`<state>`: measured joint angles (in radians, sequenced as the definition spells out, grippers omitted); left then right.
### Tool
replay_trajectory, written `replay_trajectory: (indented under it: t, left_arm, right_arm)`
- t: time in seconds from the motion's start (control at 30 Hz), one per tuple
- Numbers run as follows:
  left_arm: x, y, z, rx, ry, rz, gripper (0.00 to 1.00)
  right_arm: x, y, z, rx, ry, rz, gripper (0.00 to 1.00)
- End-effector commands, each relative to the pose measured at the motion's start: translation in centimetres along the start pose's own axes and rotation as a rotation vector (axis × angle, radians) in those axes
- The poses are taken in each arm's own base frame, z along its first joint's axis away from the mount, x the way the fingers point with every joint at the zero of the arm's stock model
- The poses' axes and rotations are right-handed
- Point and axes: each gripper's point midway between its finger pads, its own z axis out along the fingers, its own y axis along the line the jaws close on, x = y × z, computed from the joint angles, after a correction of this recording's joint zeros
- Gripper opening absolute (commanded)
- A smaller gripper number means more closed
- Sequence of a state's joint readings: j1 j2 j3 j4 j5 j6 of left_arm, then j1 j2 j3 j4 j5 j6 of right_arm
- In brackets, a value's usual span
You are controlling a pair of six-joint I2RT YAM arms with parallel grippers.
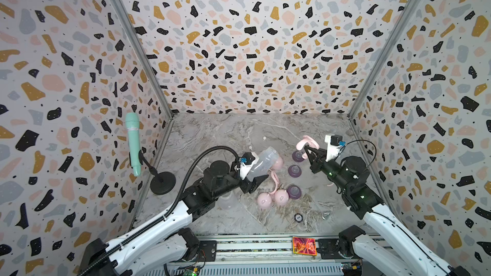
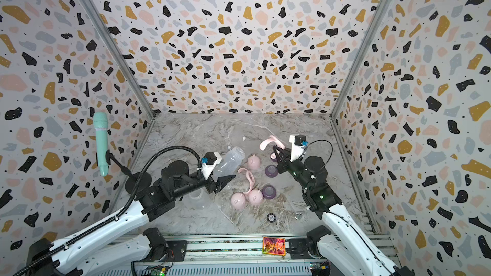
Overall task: Assemble the baby bottles
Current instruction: Put on the handle of the baby bottle.
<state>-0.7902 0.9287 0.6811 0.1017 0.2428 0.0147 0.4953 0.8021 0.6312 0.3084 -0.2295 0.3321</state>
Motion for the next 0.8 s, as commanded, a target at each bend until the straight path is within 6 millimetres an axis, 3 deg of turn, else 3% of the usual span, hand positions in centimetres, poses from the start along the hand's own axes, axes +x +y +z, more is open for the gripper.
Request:
replay_trajectory:
  t: [0.0,0.1,0.23,0.77]
  left_arm:
    - [-4.9,-2.1,-0.8,0.125,-0.155,0.0,0.27]
    - [-5.7,-2.6,-1.2,0.154,-0.183,-0.01,0.27]
    - [-6.4,-3.1,-1.9,0.178,-0.209,-0.017,0.27]
    - [-7.6,-4.4,-2.4,0.262,-0.273,-0.039,0.26]
  right_arm:
    - [-3.8,5.6,0.5,-0.202,-0.134,-0.217,0.0]
    - [-3.7,8.0,1.0,-0.269,-0.169,-0.259,0.0]
    - [-3.1,9.6,1.5,-0.266,-0.19,-0.329,0.0]
    - [-1.2,9.8,2.4,-0.19,-0.193,-0.403,0.0]
